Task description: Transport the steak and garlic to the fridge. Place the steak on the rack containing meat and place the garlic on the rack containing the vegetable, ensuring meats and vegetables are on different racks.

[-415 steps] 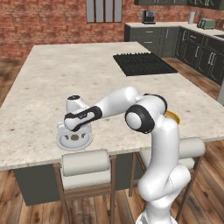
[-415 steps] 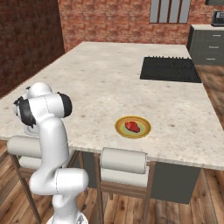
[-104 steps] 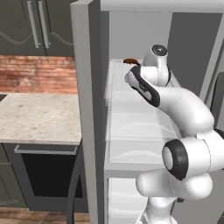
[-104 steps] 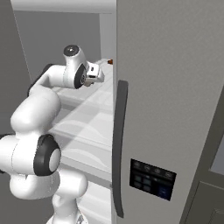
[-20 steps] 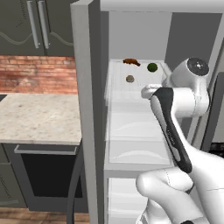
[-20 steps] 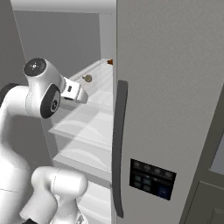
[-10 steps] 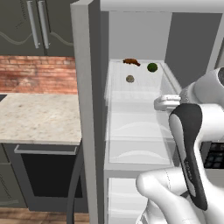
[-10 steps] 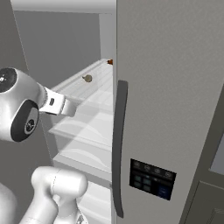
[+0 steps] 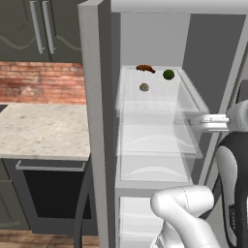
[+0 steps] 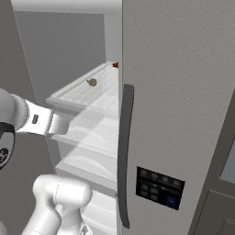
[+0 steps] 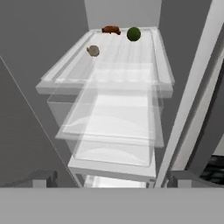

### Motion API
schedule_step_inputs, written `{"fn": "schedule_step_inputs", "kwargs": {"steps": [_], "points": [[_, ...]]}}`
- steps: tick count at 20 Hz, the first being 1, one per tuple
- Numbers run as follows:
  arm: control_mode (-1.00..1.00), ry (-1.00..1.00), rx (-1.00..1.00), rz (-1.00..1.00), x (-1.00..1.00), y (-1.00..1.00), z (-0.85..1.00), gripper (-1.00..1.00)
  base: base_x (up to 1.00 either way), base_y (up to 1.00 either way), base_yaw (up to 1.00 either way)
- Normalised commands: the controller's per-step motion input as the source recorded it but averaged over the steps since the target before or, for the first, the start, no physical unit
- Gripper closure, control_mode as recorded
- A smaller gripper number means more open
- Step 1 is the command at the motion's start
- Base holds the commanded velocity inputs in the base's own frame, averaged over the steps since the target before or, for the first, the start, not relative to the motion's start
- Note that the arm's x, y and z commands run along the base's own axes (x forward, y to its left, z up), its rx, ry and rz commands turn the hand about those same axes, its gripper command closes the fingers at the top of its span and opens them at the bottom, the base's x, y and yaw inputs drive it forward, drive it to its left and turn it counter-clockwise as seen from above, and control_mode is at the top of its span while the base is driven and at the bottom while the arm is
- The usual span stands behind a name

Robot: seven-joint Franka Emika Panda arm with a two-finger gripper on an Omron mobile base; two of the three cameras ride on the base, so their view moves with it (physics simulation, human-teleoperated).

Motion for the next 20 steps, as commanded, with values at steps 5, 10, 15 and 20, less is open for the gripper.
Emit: {"fn": "schedule_step_inputs", "kwargs": {"steps": [5, 10, 15, 20], "points": [[-1.0, -0.06, -0.04, -0.02, -0.45, -0.14, 0.25, -1.0, 0.0, 0.0, 0.0], [1.0, -0.02, -0.03, -0.04, -0.31, -0.18, 0.13, -1.0, -0.22, -0.24, -0.04], [1.0, 0.0, 0.0, 0.0, 0.0, 0.0, 0.0, -1.0, -0.45, -0.95, -0.11], [1.0, 0.0, 0.0, 0.0, 0.0, 0.0, 0.0, -1.0, -0.24, -1.0, -0.35]]}}
